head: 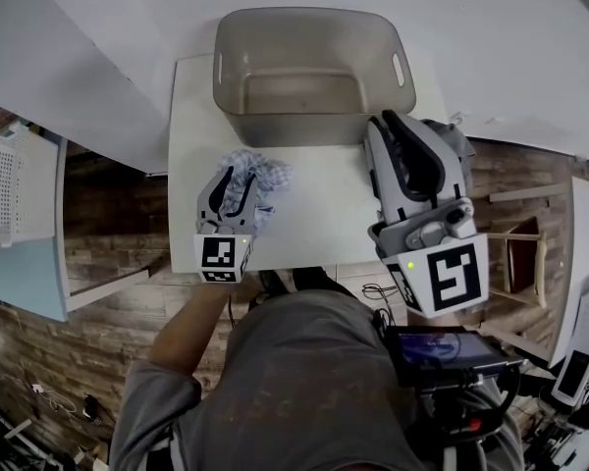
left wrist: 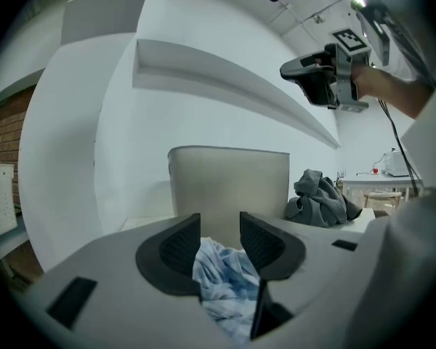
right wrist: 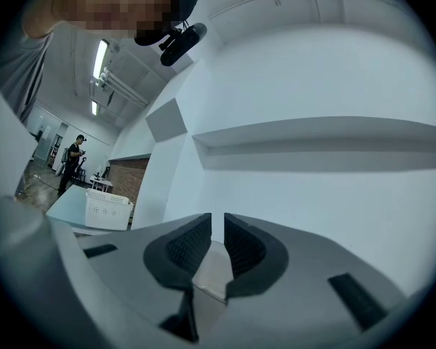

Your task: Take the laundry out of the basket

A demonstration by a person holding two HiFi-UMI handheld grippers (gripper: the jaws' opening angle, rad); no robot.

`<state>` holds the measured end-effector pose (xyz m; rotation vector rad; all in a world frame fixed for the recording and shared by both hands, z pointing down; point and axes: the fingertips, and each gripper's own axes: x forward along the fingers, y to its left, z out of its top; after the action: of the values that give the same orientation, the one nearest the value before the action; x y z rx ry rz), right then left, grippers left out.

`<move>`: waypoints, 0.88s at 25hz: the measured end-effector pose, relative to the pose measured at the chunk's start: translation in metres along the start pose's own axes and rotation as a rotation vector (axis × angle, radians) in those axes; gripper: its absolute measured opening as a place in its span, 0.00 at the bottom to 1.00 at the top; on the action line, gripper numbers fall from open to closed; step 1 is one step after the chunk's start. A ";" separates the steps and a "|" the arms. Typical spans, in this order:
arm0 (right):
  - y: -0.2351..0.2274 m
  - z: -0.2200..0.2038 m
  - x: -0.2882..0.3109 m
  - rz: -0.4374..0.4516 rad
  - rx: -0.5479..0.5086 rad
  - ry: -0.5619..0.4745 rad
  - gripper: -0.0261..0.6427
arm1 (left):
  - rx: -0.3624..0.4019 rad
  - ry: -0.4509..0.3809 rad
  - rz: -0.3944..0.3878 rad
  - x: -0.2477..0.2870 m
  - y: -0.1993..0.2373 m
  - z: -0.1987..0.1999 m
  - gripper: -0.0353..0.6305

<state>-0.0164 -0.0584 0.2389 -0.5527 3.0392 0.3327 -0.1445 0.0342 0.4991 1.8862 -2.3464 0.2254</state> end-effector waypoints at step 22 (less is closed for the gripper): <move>0.013 -0.046 0.035 0.036 0.069 -0.010 0.13 | -0.041 -0.241 -0.020 -0.010 -0.011 0.166 0.06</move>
<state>-0.0534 -0.0688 0.2841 -0.4918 3.0405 0.2296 -0.1323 0.0097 0.3347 2.0175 -2.4566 -0.0562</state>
